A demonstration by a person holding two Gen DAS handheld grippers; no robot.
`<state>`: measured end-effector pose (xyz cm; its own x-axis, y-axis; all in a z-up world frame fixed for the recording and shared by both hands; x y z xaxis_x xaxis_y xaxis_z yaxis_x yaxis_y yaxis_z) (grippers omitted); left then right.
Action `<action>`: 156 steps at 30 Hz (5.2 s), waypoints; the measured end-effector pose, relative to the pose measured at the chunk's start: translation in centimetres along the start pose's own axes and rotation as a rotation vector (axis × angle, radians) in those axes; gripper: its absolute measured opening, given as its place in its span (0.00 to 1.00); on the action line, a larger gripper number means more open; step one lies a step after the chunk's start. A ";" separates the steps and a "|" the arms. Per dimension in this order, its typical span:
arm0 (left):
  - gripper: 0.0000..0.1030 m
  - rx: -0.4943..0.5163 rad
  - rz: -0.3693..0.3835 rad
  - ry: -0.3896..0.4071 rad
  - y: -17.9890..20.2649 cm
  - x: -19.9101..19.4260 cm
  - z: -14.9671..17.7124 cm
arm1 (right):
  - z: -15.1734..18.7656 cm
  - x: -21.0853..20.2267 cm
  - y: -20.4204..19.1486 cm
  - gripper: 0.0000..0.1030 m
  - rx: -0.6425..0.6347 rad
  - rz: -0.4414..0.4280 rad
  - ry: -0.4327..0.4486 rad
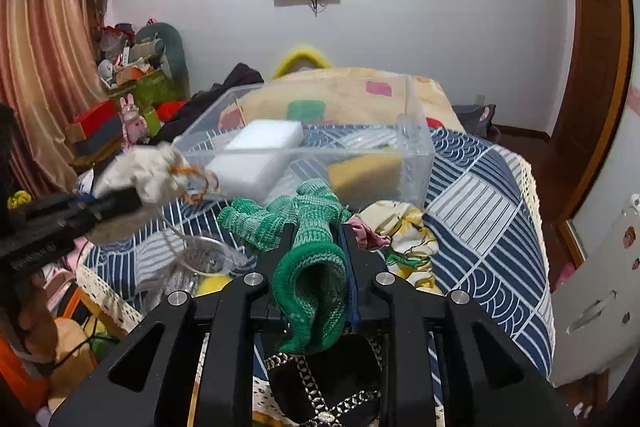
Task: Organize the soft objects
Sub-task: 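Grasp the white cloth bag with the left tool while the right tool grasps the green glove, then place the cloth bag into the box with the left tool while the right tool places the glove, then grasp the silver mesh pouch with the left tool while the right tool grasps the floral cloth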
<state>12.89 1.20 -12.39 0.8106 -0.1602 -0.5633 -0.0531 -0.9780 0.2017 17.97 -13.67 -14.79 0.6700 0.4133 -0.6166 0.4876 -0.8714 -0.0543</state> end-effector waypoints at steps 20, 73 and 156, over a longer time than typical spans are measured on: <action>0.18 -0.036 -0.005 0.035 -1.4 -1.7 -0.7 | 1.0 1.6 -1.2 0.37 -0.072 0.009 -0.105; 0.40 0.043 -0.097 -0.165 -1.5 14.4 -7.6 | -8.7 9.1 0.1 0.16 -0.184 0.091 -0.148; 0.23 0.075 -0.075 -0.058 0.7 1.0 2.6 | -1.5 -3.2 4.7 0.17 0.069 0.115 0.070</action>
<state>12.12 -0.04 -14.90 0.7790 -0.0911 -0.6203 -0.0385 -0.9945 0.0978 18.91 -18.75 -11.90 0.7578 0.3251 -0.5658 0.3675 -0.9291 -0.0416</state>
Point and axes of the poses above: each gripper's, at about its wrist camera, not at the fingertips, and x roughly the way its jaws point, y to its right, z to its underside, the point moved 7 cm from there along x, roughly the way its jaws point
